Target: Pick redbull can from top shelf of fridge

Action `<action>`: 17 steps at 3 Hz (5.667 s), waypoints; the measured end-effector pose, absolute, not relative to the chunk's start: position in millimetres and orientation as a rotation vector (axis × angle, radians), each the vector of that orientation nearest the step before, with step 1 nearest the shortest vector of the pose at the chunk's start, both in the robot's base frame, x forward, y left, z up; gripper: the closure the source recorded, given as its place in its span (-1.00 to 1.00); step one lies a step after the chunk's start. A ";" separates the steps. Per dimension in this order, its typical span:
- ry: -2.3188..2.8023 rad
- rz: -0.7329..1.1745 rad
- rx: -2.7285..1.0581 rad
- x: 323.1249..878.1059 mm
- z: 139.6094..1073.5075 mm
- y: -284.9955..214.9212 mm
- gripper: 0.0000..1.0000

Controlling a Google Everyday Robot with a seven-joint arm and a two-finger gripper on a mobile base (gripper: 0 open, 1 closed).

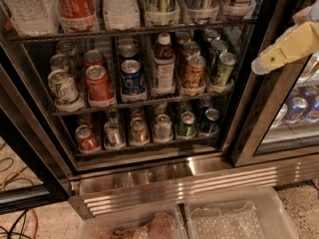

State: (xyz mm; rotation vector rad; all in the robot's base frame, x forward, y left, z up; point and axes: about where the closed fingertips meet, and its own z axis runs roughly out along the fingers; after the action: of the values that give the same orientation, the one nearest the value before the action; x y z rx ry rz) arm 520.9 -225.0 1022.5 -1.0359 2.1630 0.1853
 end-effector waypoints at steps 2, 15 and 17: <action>2.105 0.195 -1.059 514.0 1027.4 -204.5 -1.00; 1.510 0.522 -0.623 540.1 1100.9 -65.4 -1.00; 1.412 0.553 -0.647 561.2 1105.4 -61.2 -1.00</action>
Offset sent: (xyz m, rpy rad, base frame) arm -0.0188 0.0485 0.0137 0.0408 -0.1054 0.0795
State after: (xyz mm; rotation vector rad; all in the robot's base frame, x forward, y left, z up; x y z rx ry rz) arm 561.2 -61.2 1105.4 -0.6468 1.4121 0.5531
